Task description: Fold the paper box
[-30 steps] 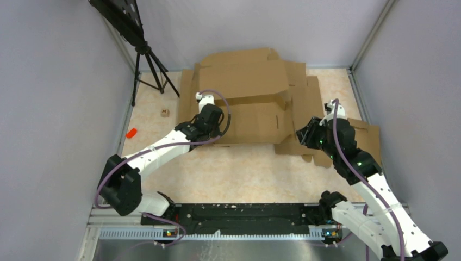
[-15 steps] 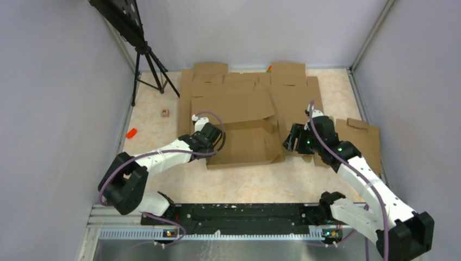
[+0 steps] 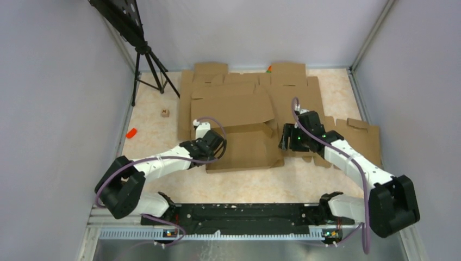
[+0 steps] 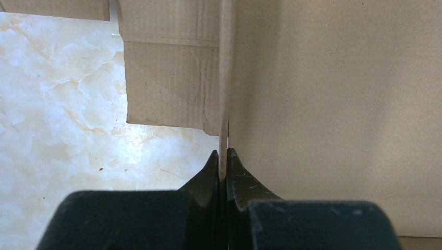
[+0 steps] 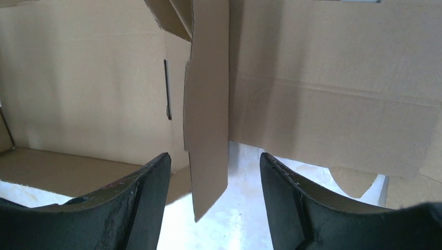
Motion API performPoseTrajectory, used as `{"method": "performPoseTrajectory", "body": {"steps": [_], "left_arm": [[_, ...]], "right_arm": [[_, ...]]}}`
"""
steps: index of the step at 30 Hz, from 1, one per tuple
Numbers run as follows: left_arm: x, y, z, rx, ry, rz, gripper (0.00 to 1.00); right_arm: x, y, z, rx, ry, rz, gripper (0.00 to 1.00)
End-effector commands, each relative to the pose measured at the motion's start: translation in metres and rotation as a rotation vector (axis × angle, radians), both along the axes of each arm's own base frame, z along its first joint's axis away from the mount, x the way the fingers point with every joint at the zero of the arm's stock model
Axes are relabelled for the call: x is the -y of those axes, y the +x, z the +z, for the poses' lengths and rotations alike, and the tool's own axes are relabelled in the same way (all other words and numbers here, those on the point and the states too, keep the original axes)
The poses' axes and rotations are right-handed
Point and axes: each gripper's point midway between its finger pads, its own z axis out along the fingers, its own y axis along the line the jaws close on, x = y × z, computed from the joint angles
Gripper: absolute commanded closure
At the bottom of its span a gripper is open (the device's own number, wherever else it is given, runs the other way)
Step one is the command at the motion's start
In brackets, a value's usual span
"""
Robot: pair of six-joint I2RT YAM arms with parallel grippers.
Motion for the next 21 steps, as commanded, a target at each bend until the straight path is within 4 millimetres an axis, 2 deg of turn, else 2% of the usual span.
{"method": "performPoseTrajectory", "body": {"steps": [1,6,10,12,14,21], "left_arm": [[-0.001,-0.003,0.004,0.033,0.035,-0.017,1.0],[-0.001,-0.003,0.006,0.049,0.063,-0.027,1.0],[0.001,-0.004,0.006,0.051,0.07,-0.045,1.0],[0.0,-0.006,0.006,0.053,0.077,-0.049,1.0],[-0.001,-0.007,0.007,0.058,0.079,-0.05,1.0],[0.004,-0.006,0.011,0.068,0.09,-0.062,1.0]], "right_arm": [[-0.016,0.024,0.02,0.082,0.021,0.062,0.38],[-0.022,0.03,0.008,0.06,0.015,0.061,0.44],[-0.02,0.03,0.003,0.056,-0.001,0.045,0.57],[-0.017,0.03,0.009,0.081,0.0,0.032,0.73],[-0.018,0.029,0.019,0.109,0.02,0.038,1.0],[-0.042,0.017,0.055,0.131,0.158,0.131,1.0]]}}
